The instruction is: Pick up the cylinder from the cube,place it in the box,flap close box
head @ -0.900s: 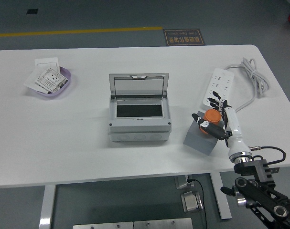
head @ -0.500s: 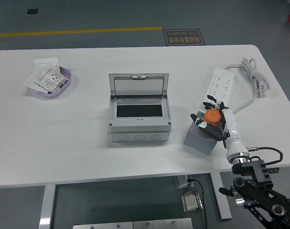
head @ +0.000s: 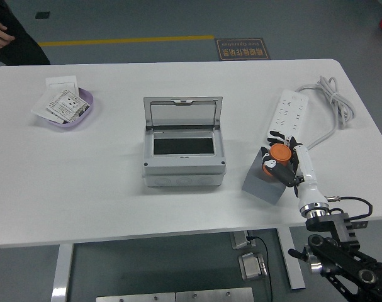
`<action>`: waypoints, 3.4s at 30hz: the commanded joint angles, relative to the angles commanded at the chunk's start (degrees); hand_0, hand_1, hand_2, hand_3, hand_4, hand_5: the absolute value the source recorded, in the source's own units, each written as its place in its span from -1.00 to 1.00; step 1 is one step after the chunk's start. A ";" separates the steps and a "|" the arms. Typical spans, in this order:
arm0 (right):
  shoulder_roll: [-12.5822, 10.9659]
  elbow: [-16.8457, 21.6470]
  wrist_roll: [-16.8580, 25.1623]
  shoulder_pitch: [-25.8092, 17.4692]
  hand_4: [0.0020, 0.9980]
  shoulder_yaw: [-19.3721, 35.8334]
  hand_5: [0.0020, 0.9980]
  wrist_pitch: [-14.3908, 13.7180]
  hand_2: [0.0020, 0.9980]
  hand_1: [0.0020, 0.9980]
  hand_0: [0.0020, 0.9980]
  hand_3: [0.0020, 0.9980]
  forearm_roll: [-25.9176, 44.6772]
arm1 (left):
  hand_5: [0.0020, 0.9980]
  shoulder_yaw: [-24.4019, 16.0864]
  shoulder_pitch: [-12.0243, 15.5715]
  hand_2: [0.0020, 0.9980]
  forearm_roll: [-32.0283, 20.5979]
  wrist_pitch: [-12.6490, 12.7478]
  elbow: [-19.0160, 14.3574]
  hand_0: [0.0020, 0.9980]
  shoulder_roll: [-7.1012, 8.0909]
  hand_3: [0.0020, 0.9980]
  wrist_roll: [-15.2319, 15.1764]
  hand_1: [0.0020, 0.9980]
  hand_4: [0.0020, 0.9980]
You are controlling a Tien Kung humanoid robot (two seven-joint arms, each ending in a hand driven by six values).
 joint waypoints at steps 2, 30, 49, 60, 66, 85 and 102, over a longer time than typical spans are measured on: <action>0.03 0.01 -0.03 0.00 -0.51 0.02 -0.59 0.00 0.37 0.46 0.58 0.36 -0.05 | -0.50 0.38 -0.04 0.09 -0.40 0.01 0.00 0.19 0.00 0.15 -0.11 0.26 0.13; -0.31 1.25 -2.10 1.22 -0.60 -0.76 -1.00 0.00 0.16 0.27 0.50 -0.06 -4.11 | -0.49 1.65 0.03 0.10 -1.85 0.16 0.00 0.19 0.28 0.16 -0.62 0.28 0.16; -2.40 5.14 -20.01 11.96 -0.54 -4.33 -1.00 0.00 0.03 -0.31 0.15 -0.17 -25.86 | -0.47 -0.86 0.14 0.11 0.94 -0.09 0.00 0.19 0.42 0.16 0.36 0.29 0.19; 0.93 1.52 -34.44 23.97 -0.55 -14.70 -1.00 4.93 -0.02 -0.59 -0.64 -0.22 -39.88 | -0.46 -3.03 0.24 0.11 3.23 -0.26 0.00 0.20 0.51 0.17 1.11 0.29 0.22; 3.47 -1.76 -41.67 30.27 -0.54 -19.63 -1.00 10.77 -0.03 -0.60 -0.66 -0.23 -42.89 | -0.45 -4.38 0.30 0.11 4.70 -0.35 0.00 0.20 0.69 0.16 1.50 0.29 0.22; 11.34 -9.23 -42.06 41.57 -0.48 -35.08 -1.00 12.38 -0.04 -0.62 -0.68 -0.21 -40.01 | -0.47 -3.86 -0.12 0.11 4.91 -0.54 0.00 0.20 0.60 0.16 1.88 0.29 0.23; 12.28 -18.48 -32.27 48.41 -0.47 -43.87 -1.00 6.26 -0.05 -0.63 -0.68 -0.20 -30.45 | -0.48 -5.11 -0.19 0.11 6.65 -0.71 0.00 0.19 0.59 0.16 2.26 0.29 0.22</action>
